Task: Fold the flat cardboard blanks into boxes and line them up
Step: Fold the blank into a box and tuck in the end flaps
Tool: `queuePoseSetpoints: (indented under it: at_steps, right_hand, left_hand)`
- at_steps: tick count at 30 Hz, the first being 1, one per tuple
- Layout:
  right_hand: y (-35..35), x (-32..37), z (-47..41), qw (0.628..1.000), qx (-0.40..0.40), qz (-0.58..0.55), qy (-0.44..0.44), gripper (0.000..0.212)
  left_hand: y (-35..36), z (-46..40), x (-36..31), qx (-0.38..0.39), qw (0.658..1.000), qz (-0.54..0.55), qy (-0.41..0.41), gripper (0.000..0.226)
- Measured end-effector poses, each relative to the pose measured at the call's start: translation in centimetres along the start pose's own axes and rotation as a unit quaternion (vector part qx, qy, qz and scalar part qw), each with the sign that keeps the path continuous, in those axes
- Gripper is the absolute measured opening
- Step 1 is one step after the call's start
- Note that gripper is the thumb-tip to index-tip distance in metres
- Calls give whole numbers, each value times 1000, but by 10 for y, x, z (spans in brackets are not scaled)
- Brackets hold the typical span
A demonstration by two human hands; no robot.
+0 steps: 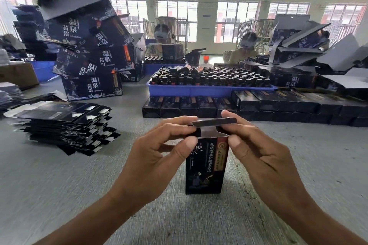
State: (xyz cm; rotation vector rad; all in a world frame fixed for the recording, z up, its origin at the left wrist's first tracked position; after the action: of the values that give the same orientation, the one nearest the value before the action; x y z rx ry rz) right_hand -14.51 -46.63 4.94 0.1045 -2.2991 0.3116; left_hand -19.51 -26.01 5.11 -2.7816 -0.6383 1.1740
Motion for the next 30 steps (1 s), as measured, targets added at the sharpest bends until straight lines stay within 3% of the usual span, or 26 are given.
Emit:
queuePoseSetpoints:
  at_steps: [6,17,24,30]
  right_hand:
    - [1,0,0,999,-21,-33,16,20]
    - [2,3,0,998,-56,-6,2,29]
    - [2,5,0,998,-63,-7,5,28]
    - [0,2,0,999,-48,12,-12,24]
  left_hand:
    - [2,0,0,-12,1000,6,-5,20]
    - [3,2,0,-25,999,34,-32,26]
    - [5,1,-4,-52,993,79,-67,16]
    - [5,2,-5,-41,999,-5,-11,29]
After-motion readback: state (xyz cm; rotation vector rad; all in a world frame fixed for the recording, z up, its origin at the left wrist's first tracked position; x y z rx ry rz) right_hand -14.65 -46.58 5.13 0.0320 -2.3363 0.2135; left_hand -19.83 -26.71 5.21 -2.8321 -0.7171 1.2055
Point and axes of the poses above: each hand's wrist, its own z-axis away from the middle knuckle, its own y-axis out of the palm, x = y × z, the point moved 1 cm from there along -z, towards the middle knuckle, and after that the axes turned 4 degrees about -x, right-handed, at the moved point
